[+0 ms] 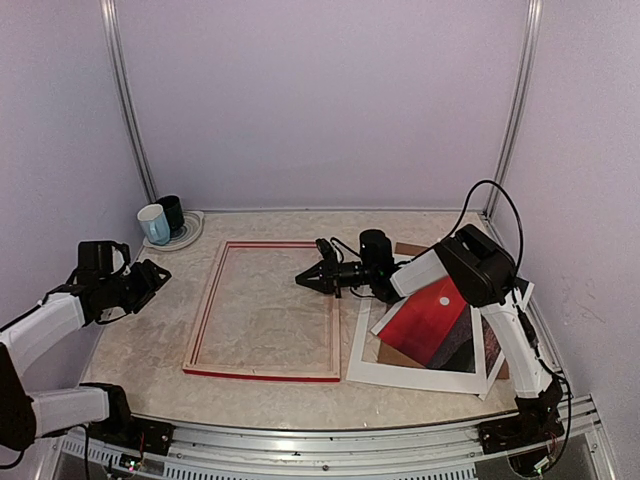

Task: Put the photo into the frame
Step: Place the glass panel at the frame body.

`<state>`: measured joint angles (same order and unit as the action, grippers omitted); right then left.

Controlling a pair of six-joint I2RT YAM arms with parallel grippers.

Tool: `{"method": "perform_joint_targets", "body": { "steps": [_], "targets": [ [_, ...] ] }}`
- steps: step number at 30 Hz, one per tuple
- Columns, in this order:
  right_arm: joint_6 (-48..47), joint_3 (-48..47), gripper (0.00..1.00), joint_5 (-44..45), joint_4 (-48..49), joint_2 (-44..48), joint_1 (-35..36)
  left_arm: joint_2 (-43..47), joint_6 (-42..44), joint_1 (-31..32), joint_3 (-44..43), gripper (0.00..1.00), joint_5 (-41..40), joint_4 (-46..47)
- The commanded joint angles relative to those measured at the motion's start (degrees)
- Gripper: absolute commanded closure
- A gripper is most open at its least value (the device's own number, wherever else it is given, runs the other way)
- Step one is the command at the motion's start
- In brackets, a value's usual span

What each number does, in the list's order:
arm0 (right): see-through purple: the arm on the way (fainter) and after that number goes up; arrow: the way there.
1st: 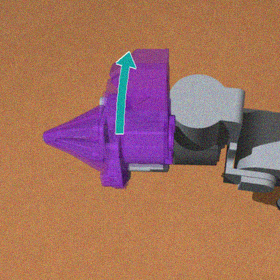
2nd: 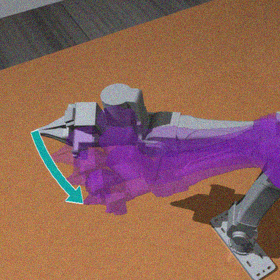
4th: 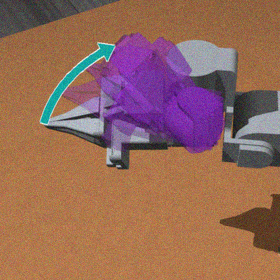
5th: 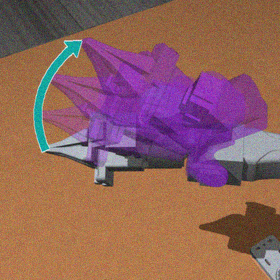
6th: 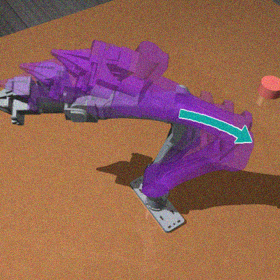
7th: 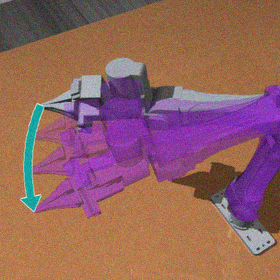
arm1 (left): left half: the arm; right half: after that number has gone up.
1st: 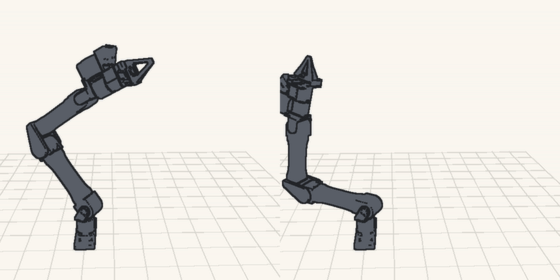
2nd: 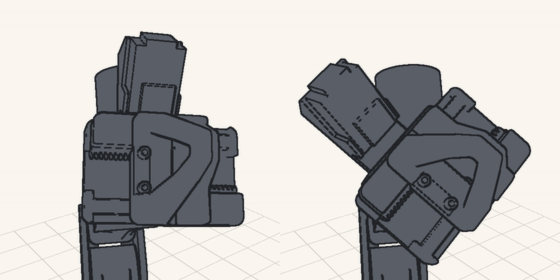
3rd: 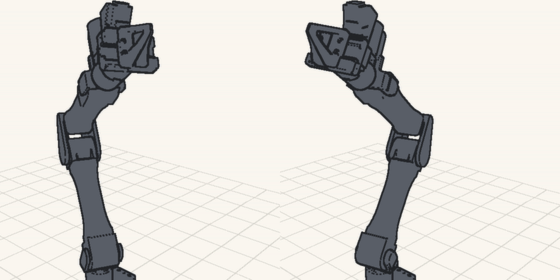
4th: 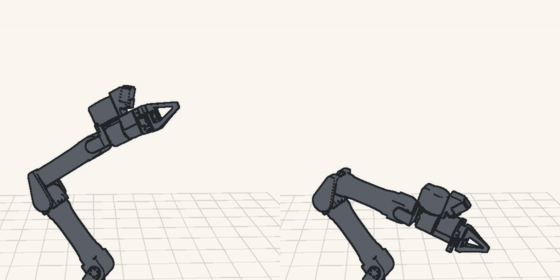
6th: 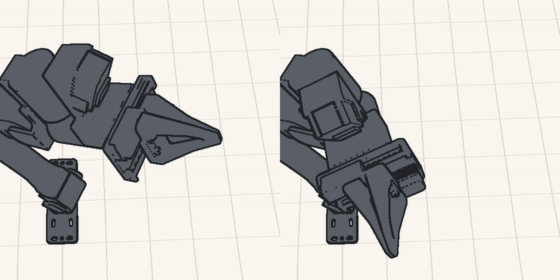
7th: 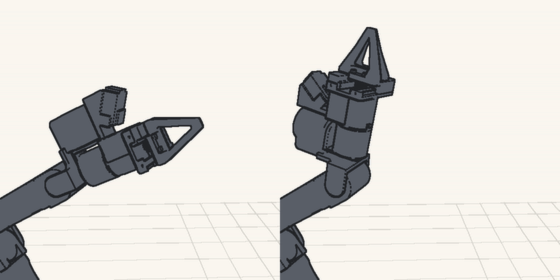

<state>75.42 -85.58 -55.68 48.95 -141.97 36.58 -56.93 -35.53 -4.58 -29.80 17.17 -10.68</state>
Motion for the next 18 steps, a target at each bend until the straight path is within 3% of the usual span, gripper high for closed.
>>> {"method": "perform_joint_targets", "body": {
  "steps": [1, 18],
  "targets": [
    [-2.3, 1.5, 0.97, -0.7, -4.3, 1.4, -0.5, -0.3, 1.2, -0.1, 0.6, 0.29, 0.0, 1.5],
    [-5.1, 2.7, 0.97, -0.1, -7.7, 3.9, -0.5, -0.2, 1.1, 0.1, 0.6, 0.29, -0.2, 1.3]
  ]
}}
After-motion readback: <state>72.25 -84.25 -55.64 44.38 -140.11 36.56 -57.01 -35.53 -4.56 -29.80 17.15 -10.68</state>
